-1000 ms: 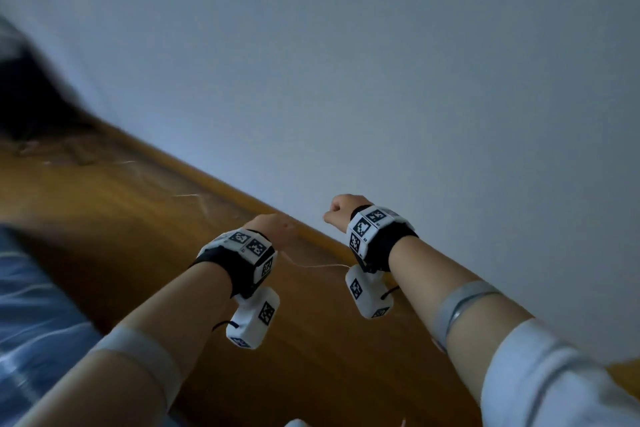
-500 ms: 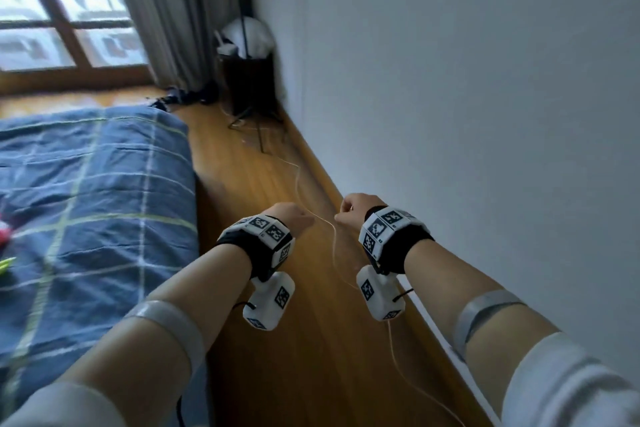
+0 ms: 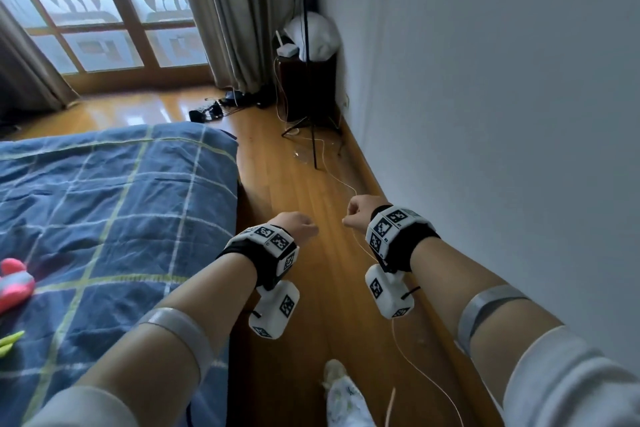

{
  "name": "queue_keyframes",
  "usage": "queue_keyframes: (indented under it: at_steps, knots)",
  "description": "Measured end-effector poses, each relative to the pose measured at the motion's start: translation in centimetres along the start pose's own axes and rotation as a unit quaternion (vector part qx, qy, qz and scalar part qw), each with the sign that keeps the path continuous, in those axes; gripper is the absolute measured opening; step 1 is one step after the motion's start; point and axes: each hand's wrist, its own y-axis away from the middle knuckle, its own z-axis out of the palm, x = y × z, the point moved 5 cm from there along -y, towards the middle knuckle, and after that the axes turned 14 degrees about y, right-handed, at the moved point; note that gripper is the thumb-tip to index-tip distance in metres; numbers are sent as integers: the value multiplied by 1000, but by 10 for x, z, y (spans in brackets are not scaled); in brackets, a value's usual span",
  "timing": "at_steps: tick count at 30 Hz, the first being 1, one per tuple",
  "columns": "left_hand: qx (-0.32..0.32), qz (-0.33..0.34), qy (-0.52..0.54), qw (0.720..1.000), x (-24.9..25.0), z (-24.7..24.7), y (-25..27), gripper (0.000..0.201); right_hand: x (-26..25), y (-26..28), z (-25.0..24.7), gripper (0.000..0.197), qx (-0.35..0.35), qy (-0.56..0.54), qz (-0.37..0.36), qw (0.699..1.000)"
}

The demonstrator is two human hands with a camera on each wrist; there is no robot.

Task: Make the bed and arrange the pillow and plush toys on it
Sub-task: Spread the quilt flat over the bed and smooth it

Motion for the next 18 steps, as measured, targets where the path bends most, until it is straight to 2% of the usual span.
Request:
queue_keyframes:
  at_steps: [3, 4, 8, 13, 18]
  knots:
    - [23, -19, 16, 999, 22, -52, -67, 23, -8, -80, -49, 23, -3, 14, -5, 1000]
    - [35, -22, 34, 999, 23, -63, -75, 26, -12, -92, -57, 23, 1, 13, -12, 1000]
    - [88, -44, 98, 990, 28, -145, -150, 32, -63, -186, -117, 24, 26, 33, -65, 997]
    - [106, -62, 79, 989, 8, -222, -240, 33, -127, -295, -138, 28, -15, 113, -129, 985]
    - [107, -53, 83, 989, -6, -294, -347, 31, -176, -411, -155, 32, -46, 161, -143, 975]
